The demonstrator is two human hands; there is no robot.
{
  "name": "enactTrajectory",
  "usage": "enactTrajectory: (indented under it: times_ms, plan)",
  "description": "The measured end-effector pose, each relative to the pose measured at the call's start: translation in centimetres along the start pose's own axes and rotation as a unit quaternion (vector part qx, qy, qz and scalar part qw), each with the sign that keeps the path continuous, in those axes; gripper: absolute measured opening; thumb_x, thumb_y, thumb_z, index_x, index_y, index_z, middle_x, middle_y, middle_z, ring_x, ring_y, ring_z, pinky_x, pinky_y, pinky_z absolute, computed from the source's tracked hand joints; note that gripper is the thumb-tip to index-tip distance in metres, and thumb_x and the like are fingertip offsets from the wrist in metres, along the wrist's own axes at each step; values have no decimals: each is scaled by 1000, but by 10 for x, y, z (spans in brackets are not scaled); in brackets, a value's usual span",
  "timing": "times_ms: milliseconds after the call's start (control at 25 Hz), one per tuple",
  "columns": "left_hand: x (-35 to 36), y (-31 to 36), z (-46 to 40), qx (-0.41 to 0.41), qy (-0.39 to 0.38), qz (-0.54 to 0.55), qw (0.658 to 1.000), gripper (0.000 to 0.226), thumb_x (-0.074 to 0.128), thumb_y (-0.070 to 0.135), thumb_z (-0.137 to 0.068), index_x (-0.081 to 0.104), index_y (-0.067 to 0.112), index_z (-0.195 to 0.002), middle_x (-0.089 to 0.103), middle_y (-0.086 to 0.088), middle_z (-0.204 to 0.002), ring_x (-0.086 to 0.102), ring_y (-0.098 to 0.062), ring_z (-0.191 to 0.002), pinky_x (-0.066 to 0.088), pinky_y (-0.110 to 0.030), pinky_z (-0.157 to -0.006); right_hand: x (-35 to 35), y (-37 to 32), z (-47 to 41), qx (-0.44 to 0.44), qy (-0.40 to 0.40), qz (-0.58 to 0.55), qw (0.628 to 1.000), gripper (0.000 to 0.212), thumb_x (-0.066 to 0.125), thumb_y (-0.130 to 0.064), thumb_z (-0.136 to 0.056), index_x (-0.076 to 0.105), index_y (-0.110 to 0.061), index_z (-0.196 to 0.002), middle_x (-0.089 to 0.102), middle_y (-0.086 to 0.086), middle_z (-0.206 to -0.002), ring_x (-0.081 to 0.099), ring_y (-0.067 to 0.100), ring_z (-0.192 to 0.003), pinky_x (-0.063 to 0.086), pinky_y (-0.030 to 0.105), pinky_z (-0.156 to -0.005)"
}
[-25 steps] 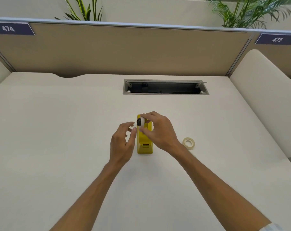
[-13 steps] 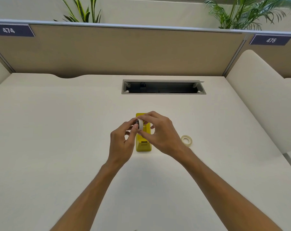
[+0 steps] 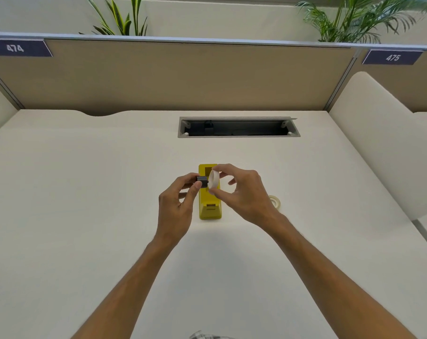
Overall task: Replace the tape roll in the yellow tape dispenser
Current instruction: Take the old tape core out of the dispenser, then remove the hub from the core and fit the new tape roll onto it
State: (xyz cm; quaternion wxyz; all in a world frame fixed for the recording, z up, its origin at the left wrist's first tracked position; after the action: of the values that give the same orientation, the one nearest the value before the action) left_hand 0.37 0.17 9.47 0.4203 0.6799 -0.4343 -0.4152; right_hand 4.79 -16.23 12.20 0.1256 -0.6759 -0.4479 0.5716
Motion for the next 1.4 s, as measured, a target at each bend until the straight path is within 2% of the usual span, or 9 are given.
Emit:
enactTrajectory:
  times_ms: [160, 240, 480, 640, 720, 840, 1040, 1280, 1400]
  plan:
    - [-1, 1, 1, -3, -8, -6, 1000, 21, 55, 26, -95, 64, 26, -114, 72, 10, -105, 66, -12, -101, 55, -33, -79, -5, 14, 6, 24, 7, -37, 999, 46, 78, -36, -79, 64, -23, -120, 66, -18, -110, 62, -3, -94, 56, 22, -76]
    - [-1, 0, 2, -8, -4, -11, 1000, 22, 55, 27, -95, 64, 26, -116, 71, 13, -105, 65, -10, -99, 56, -34, -80, -7, 24, 11, 39, 12, -45, 998, 45, 74, -42, -81, 63, -25, -122, 64, -17, -108, 62, -1, -95, 54, 18, -73]
    - [0, -1, -1, -20, -8, -15, 1000, 25, 56, 24, -95, 62, 24, -119, 69, 15, -107, 65, -6, -101, 58, -39, -82, 2, 76, 23, 124, -16, 18, 992, 47, 67, -42, -88, 58, -25, -131, 55, -4, -110, 56, 9, -98, 47, 25, -83]
    - [2, -1, -2, -24, -26, -19, 999, 26, 59, 22, -94, 61, 28, -119, 69, 13, -109, 64, -4, -100, 56, -30, -82, 11, 101, 24, 157, -15, 76, 984, 51, 76, -27, -78, 57, -20, -126, 59, -2, -112, 59, 15, -103, 40, 24, -81]
    - [2, -1, -1, -23, -38, -12, 999, 26, 60, 19, -93, 62, 29, -117, 69, 12, -110, 64, -6, -101, 53, -28, -82, 16, 109, 23, 170, -19, 83, 982, 48, 77, -24, -76, 58, -20, -120, 63, -2, -110, 60, 18, -101, 40, 26, -78]
    - [4, 0, 2, -26, -44, 2, 999, 26, 61, 14, -92, 63, 28, -115, 70, 10, -108, 65, -11, -101, 53, -29, -82, 21, 117, 22, 192, -32, 81, 978, 52, 78, -23, -75, 57, -20, -122, 66, -1, -109, 61, 20, -101, 47, 34, -84]
    - [4, 0, 9, -24, -46, -1, 999, 27, 63, 12, -90, 64, 28, -113, 70, 15, -106, 65, -8, -98, 53, -22, -80, 26, 125, 23, 215, -68, 80, 971, 53, 77, -22, -75, 58, -21, -125, 67, -1, -111, 61, 20, -103, 50, 40, -87]
    - [3, 1, 9, -27, -46, 4, 999, 28, 64, 11, -89, 65, 27, -112, 71, 13, -105, 66, -9, -97, 52, -19, -78, 25, 125, 27, 217, -84, 113, 966, 55, 76, -31, -78, 57, -21, -128, 63, 0, -125, 58, 21, -115, 41, 39, -100]
    - [4, 1, 10, -26, -47, 6, 999, 29, 65, 9, -88, 66, 28, -110, 71, 12, -103, 66, -9, -96, 52, -19, -77, 20, 109, 29, 184, -44, 88, 978, 47, 73, -35, -82, 59, -21, -125, 61, -3, -127, 58, 15, -113, 42, 37, -99]
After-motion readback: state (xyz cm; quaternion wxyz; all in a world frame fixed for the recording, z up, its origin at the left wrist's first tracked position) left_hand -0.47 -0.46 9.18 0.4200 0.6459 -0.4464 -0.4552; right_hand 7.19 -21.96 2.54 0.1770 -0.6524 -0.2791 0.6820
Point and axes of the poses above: each hand's wrist, its own z-axis away from the middle knuckle, its own x-axis out of the palm, y = z × x, the point moved 2 cm from there along -z, towards the middle knuckle
